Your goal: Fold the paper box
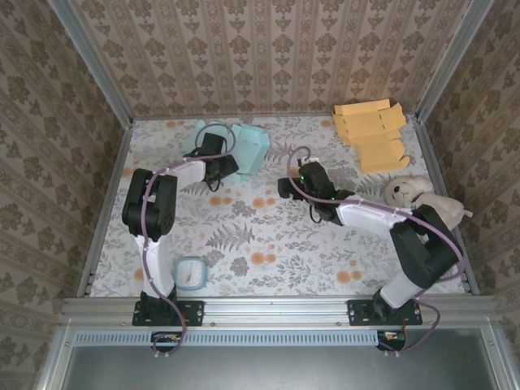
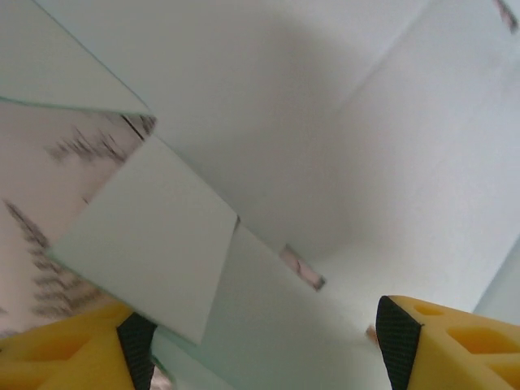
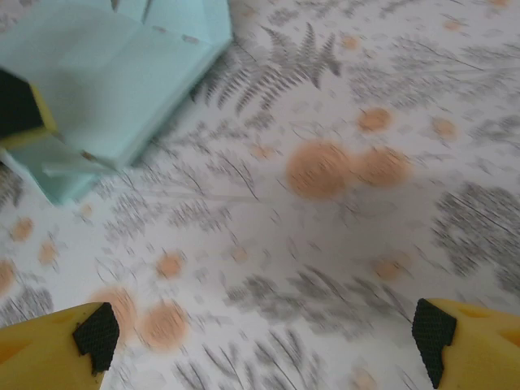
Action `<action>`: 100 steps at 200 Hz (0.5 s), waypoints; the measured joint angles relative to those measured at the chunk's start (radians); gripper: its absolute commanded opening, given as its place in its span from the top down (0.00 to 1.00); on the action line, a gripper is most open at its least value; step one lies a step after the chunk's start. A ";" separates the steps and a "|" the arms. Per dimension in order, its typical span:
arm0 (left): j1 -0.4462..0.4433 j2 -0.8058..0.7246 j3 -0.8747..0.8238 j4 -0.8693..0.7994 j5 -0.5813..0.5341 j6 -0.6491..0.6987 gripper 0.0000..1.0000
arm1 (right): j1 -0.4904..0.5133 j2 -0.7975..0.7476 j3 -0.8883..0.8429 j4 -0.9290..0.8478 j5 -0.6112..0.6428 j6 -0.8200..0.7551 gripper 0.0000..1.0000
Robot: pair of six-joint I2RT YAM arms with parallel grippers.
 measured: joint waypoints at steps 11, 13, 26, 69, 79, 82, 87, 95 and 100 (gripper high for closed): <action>-0.018 -0.017 -0.023 0.014 -0.003 0.000 0.27 | -0.007 0.063 0.052 0.019 -0.034 0.023 0.19; -0.020 -0.021 -0.028 0.015 -0.003 0.000 0.27 | -0.008 0.070 0.058 0.023 -0.037 0.027 0.20; -0.037 -0.049 -0.065 0.021 0.000 0.000 0.27 | -0.021 0.143 0.124 0.035 -0.081 0.053 0.26; -0.050 -0.149 -0.178 0.056 0.000 0.000 0.26 | -0.051 0.343 0.337 0.030 -0.172 0.107 0.33; -0.049 -0.171 -0.205 0.071 -0.009 0.000 0.26 | -0.053 0.378 0.380 0.019 -0.186 0.114 0.36; -0.049 -0.178 -0.214 0.074 -0.012 0.001 0.26 | -0.053 0.388 0.394 0.015 -0.188 0.114 0.36; -0.049 -0.185 -0.224 0.080 -0.016 0.000 0.26 | -0.052 0.405 0.414 0.010 -0.194 0.118 0.36; -0.049 -0.196 -0.242 0.092 -0.022 0.000 0.26 | -0.052 0.426 0.439 0.004 -0.203 0.124 0.38; -0.049 -0.200 -0.251 0.098 -0.023 0.000 0.26 | -0.052 0.439 0.451 -0.001 -0.210 0.127 0.39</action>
